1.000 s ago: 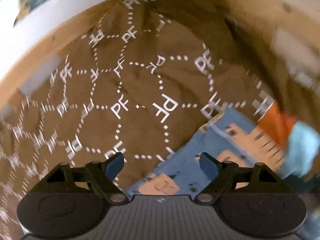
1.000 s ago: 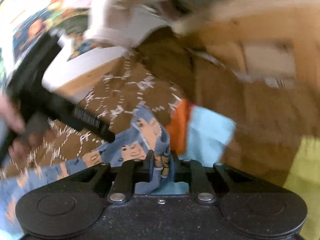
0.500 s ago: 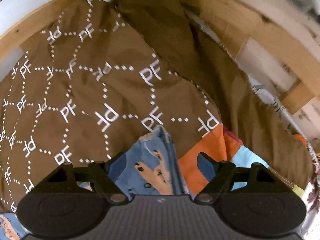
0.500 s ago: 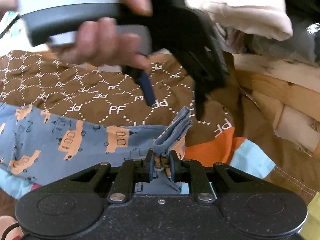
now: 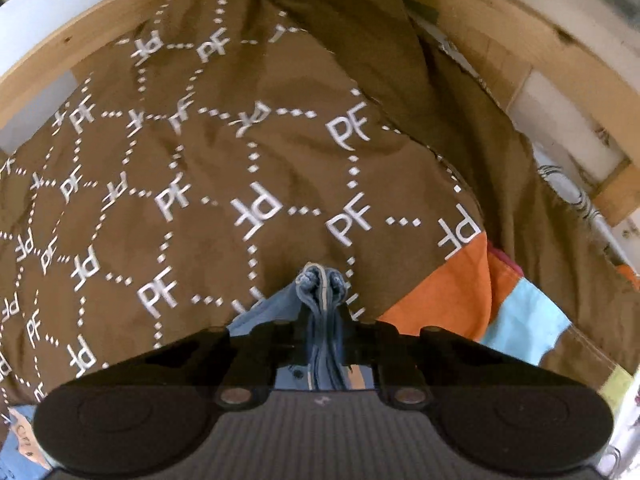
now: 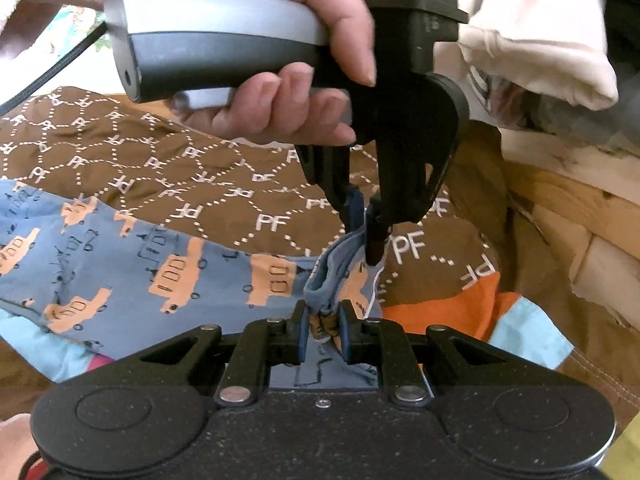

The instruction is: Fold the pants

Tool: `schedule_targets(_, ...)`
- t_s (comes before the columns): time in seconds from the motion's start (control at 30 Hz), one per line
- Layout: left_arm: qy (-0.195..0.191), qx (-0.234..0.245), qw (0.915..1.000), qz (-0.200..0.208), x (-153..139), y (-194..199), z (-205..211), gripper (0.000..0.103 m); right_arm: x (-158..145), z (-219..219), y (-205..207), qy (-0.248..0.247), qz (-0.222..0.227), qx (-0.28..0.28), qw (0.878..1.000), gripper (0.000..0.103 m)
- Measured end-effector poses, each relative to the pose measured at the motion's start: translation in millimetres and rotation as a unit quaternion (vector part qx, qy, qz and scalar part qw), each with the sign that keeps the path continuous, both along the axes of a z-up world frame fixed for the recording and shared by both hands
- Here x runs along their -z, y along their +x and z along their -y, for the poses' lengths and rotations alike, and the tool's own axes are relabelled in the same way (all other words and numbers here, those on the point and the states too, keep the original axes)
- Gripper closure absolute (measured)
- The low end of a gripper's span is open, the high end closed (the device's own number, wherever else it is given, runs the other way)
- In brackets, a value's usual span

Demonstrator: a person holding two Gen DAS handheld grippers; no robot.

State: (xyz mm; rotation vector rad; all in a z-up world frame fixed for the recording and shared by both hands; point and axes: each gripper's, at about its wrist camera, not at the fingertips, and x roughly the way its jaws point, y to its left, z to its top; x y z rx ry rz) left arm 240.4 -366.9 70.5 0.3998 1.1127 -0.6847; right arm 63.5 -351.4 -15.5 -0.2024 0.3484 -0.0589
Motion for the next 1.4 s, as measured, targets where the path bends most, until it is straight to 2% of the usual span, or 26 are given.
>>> schedule_targets(0.2, -0.056, -0.022, 0.9981, -0.016, -18.0, 2.8, -64.9, 0.092, -6.1, -24.3, -9.3, -0.002, 0.011, -0.051, 0.999, 0.087)
schedule_targets(0.37, -0.097, -0.061, 0.9931, -0.026, -22.1, 4.6, -128.1, 0.093, -11.8, -51.7, -14.6, 0.013, 0.001, -0.098, 0.995, 0.087)
schedule_targets(0.5, -0.115, -0.096, 0.9882, -0.035, -7.4, 7.3, -173.1, 0.093, -8.3, -74.1, -11.0, 0.026, -0.024, -0.130, 0.991, 0.087)
schedule_targets(0.67, -0.097, -0.124, 0.9863, -0.046, 28.1, 9.9, -212.1, 0.093, 5.5, -99.3, 0.1, 0.039, -0.067, -0.164, 0.983, 0.087)
schedule_targets(0.77, -0.100, -0.139, 0.9833, -0.063, 50.2, 14.0, -228.2, 0.093, 16.4, -111.1, 5.2, 0.036, -0.088, -0.174, 0.980, 0.087)
schedule_targets(0.87, -0.120, -0.151, 0.9775, -0.085, 63.6, 16.7, -242.9, 0.088, 22.7, -118.8, 7.2, 0.024, -0.095, -0.175, 0.980, 0.085)
schedule_targets(0.97, -0.136, -0.160, 0.9734, -0.092, 68.1, 18.4, -254.8, 0.075, 23.2, -120.9, 6.6, 0.021, -0.093, -0.175, 0.980, 0.076)
schedule_targets(1.0, -0.138, -0.159, 0.9733, -0.092, 68.9, 18.4, -257.9, 0.072, 23.5, -121.9, 5.8, 0.021, -0.092, -0.176, 0.980, 0.068)
schedule_targets(1.03, -0.139, -0.157, 0.9734, -0.092, 70.0, 18.6, -260.9, 0.071, 23.2, -122.4, 4.9, 0.020, -0.090, -0.176, 0.980, 0.061)
schedule_targets(1.1, -0.146, -0.153, 0.9728, -0.094, 70.6, 18.4, -265.1, 0.068, 22.7, -120.8, 5.1, 0.022, -0.088, -0.174, 0.981, 0.055)
schedule_targets(1.33, -0.163, -0.170, 0.9657, -0.109, 76.3, 23.4, -271.1, 0.068, 26.2, -119.1, 7.7, 0.029, -0.088, -0.166, 0.982, 0.053)
schedule_targets(1.4, -0.159, -0.178, 0.9646, -0.112, 76.5, 24.6, -270.5, 0.073, 26.6, -121.8, 6.9, 0.026, -0.082, -0.168, 0.982, 0.054)
